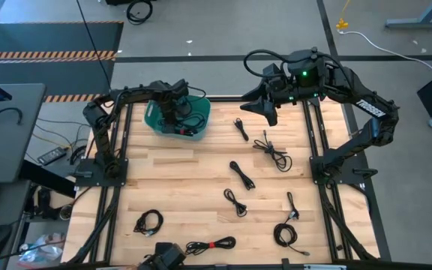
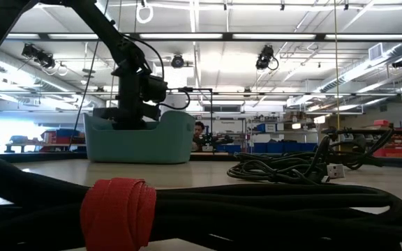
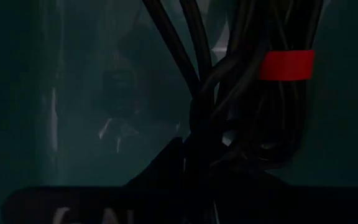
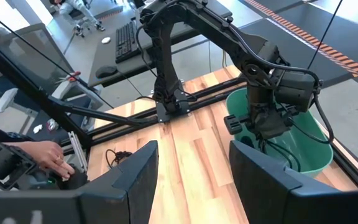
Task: Pick and place USB-C Cables
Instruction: Put the black charger cable into the green bin
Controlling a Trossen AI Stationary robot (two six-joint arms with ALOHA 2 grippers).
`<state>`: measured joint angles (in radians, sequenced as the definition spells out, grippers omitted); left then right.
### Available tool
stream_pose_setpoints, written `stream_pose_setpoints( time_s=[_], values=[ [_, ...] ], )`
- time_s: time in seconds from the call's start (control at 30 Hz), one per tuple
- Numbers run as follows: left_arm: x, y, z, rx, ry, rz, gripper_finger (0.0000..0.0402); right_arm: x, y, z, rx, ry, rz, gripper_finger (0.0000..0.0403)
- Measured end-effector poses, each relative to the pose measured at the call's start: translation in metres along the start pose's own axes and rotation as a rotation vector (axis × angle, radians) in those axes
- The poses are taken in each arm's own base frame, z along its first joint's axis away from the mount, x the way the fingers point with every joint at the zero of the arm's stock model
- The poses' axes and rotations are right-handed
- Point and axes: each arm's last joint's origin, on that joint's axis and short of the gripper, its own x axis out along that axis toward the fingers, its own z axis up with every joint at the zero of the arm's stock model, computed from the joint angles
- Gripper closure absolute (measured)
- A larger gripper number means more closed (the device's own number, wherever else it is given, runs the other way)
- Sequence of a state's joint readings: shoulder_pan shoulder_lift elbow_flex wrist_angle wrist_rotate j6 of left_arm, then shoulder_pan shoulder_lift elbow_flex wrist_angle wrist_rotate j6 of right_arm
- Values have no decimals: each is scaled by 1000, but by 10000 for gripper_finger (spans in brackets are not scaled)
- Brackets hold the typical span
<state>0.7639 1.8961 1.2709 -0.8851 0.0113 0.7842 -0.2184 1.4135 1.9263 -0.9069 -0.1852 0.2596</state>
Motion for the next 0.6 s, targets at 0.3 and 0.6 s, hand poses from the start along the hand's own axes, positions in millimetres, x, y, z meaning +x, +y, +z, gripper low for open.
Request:
stream_pose_setpoints(
  time_s=[0.3,0.6],
  values=[
    [-12,-3,0,-60,-20,28,237,0,0,0,-4,0,0,200],
    [-77,-28,0,-131,-184,149,231,0,0,0,-27,0,0,200]
  ],
)
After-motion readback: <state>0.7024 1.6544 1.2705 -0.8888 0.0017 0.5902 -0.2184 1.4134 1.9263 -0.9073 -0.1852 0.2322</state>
